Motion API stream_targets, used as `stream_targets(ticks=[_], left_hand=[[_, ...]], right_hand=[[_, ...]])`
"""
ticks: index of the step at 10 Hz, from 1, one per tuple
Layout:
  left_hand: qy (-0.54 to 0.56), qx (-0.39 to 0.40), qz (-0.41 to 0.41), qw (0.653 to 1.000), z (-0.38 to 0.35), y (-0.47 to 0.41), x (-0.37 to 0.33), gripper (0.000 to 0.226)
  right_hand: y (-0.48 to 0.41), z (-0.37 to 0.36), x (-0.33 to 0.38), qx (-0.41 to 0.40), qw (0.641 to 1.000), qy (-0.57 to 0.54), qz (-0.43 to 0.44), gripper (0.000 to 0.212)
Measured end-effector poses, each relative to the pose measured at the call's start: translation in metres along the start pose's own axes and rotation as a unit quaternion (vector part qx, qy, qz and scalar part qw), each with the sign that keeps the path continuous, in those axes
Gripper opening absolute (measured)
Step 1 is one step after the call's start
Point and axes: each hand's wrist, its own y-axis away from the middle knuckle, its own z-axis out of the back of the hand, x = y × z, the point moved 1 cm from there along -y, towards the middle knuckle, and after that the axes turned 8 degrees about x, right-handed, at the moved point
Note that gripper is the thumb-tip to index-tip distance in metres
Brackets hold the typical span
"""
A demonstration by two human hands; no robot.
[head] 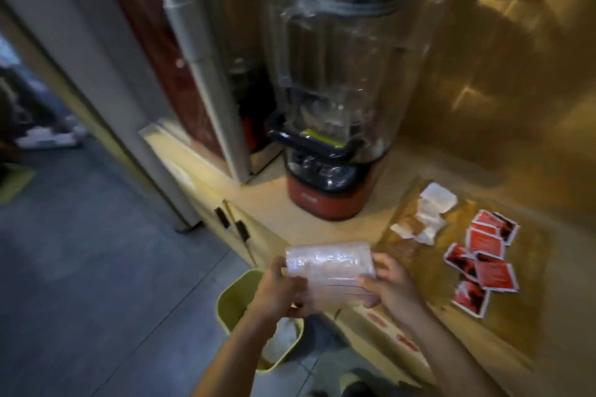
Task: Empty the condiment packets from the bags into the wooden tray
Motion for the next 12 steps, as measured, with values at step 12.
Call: stream_targets(ticks=[12], left_hand=[[-0.453, 0.123, 0.268, 0.842, 0.120, -0.160, 0.307, 0.050]], right_hand=[[-0.208, -0.152, -0.252, 0.341, 0.578, 0.738, -0.069, 0.029]])
